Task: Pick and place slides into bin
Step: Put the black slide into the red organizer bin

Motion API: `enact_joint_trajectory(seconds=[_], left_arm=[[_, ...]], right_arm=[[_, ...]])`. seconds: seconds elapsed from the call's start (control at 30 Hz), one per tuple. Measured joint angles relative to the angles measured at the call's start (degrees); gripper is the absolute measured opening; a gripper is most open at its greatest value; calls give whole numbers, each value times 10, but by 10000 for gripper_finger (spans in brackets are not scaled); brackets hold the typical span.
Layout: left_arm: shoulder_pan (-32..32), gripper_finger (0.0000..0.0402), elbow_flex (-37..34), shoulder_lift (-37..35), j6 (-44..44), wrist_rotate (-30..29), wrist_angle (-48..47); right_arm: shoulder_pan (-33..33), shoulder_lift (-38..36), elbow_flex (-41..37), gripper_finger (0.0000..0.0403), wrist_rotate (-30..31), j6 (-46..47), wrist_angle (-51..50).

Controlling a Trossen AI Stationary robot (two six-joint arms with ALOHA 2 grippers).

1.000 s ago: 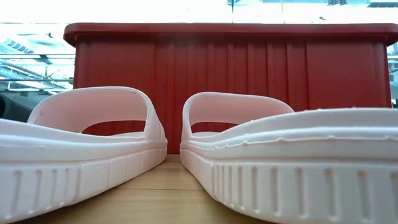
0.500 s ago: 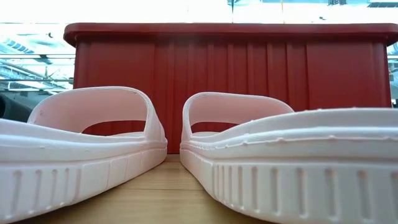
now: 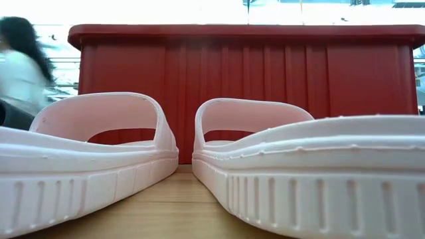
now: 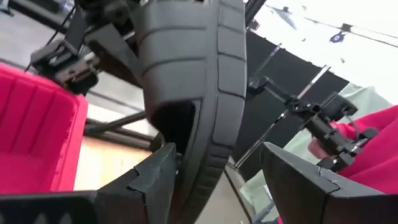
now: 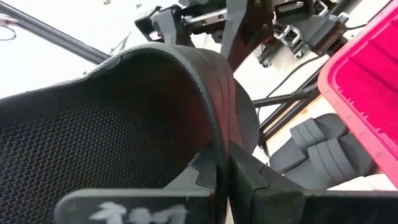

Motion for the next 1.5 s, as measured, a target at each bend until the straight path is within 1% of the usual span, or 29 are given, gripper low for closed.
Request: enact_joint_trajectory(seconds=[0.2, 0.5, 0.6, 0.83, 0.9, 0.97, 1.17, 1.33, 1.5], left_arm=[[-2, 228, 0, 20, -8, 13, 23], [-2, 222, 0, 26, -3, 18, 37], [-2, 196, 0, 25, -2, 17, 51], [5, 87, 0, 25, -2, 15, 58], [7, 61, 0, 24, -2, 19, 58], [7, 43, 0, 24, -2, 20, 58], [7, 41, 0, 24, -4, 30, 56], [7, 43, 0, 24, -9, 42, 70], [8, 38, 0, 24, -13, 46, 81]], right_arm=[[-12, 5, 0, 4, -3, -1, 4], [-15, 4, 0, 4, -2, -11, 4], [-15, 4, 0, 4, -2, -15, 8], [-15, 4, 0, 4, 0, -26, 6], [-15, 4, 0, 4, 1, -33, 5], [-15, 4, 0, 4, 5, -38, 4], [-15, 4, 0, 12, 25, -55, 4], [-15, 4, 0, 40, 32, -68, 7], [-15, 4, 1, 66, 33, -68, 7]])
